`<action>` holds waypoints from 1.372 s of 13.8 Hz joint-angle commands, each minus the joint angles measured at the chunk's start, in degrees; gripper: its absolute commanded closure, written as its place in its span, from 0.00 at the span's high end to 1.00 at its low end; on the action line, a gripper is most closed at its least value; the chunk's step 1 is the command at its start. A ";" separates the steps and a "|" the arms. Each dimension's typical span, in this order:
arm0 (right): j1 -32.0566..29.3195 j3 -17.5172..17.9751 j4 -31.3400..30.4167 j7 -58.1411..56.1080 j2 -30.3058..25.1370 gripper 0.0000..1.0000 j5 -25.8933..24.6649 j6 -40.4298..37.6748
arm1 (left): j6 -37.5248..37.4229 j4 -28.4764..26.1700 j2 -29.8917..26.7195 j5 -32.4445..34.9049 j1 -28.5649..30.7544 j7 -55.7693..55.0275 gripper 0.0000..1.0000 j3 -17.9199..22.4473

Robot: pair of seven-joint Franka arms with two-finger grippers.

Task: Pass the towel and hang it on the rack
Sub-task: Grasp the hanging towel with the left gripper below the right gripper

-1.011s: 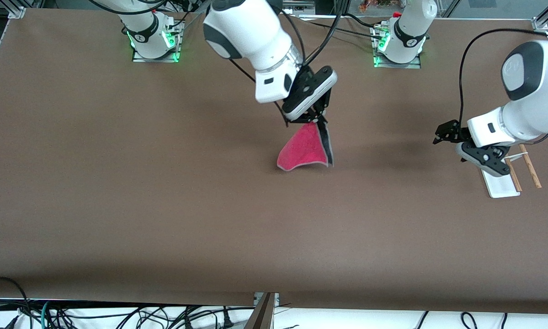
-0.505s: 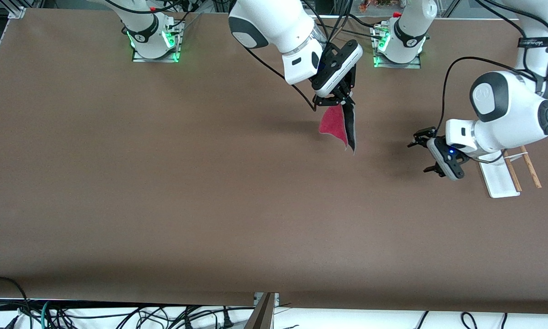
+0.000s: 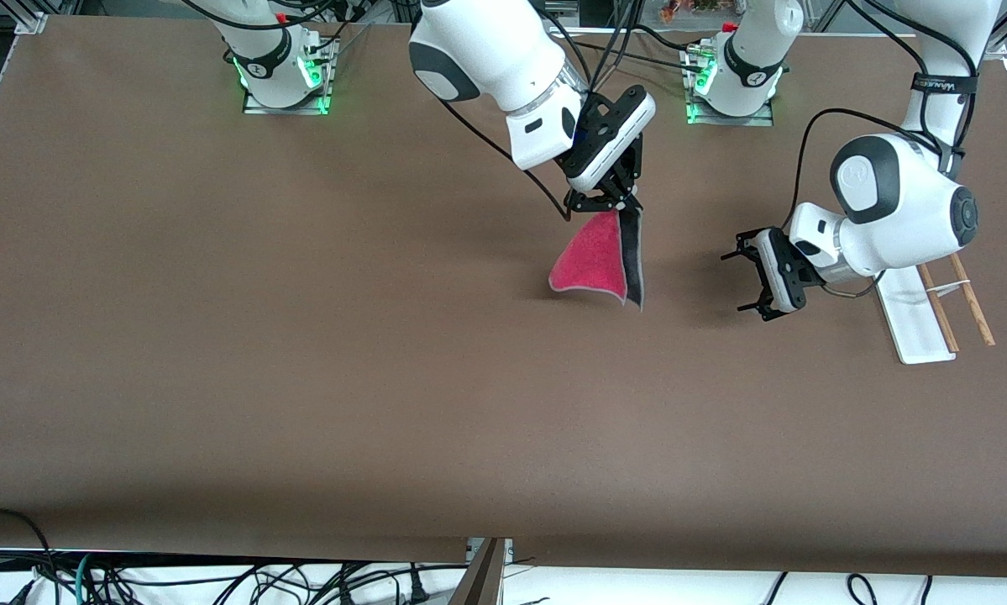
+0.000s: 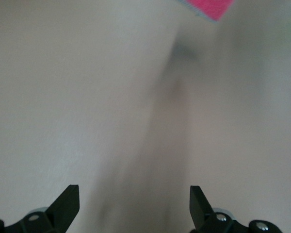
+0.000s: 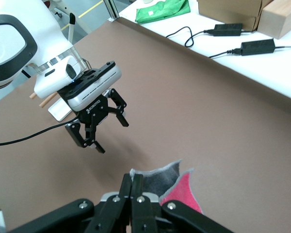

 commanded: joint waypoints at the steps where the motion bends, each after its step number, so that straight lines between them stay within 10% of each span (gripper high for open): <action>1: -0.15 0.19 1.16 -1.56 0.50 0.00 -0.24 0.97 | 0.75 -0.18 -1.23 -4.19 -2.16 2.07 1.00 -1.25; 19: -0.15 0.19 1.25 -0.94 0.41 0.00 0.12 1.15 | 10.68 7.20 2.63 -4.55 -12.44 0.66 1.00 -2.75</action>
